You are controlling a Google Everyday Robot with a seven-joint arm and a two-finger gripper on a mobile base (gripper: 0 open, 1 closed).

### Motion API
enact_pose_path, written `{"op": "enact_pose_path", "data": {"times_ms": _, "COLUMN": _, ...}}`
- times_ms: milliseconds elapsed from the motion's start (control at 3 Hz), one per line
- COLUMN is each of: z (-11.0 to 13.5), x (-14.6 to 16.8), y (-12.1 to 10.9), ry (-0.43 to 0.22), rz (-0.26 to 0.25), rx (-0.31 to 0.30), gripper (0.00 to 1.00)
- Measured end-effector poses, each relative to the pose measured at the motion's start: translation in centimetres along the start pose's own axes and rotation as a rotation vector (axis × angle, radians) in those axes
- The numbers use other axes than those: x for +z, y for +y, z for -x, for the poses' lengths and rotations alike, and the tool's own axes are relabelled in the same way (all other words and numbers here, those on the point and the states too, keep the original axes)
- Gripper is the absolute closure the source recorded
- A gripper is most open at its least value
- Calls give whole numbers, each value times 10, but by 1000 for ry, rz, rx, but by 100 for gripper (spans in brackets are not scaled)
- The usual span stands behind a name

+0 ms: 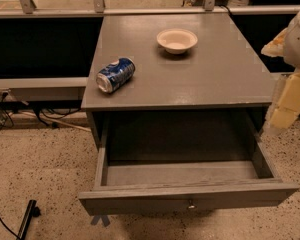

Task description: Close top drawer

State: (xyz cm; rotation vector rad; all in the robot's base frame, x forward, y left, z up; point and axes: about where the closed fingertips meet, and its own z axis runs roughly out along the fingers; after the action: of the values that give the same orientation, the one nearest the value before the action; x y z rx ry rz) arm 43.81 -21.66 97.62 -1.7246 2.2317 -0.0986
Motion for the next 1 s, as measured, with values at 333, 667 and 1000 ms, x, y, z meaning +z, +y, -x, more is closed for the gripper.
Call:
{"op": "enact_pose_path", "data": {"times_ms": 333, "z": 1, "x": 1, "y": 1, "ry": -6, "rz": -10, "rx": -5, "gripper": 0}}
{"op": "enact_pose_path", "data": {"times_ms": 667, "z": -1, "x": 31, "y": 15, "ry": -29, "rz": -7, "rx": -54, "gripper": 0}}
{"op": "enact_pose_path", "data": {"times_ms": 1000, "z": -19, "x": 90, "y": 40, "ry": -48, "rz": 18, "rx": -72, "gripper": 18}}
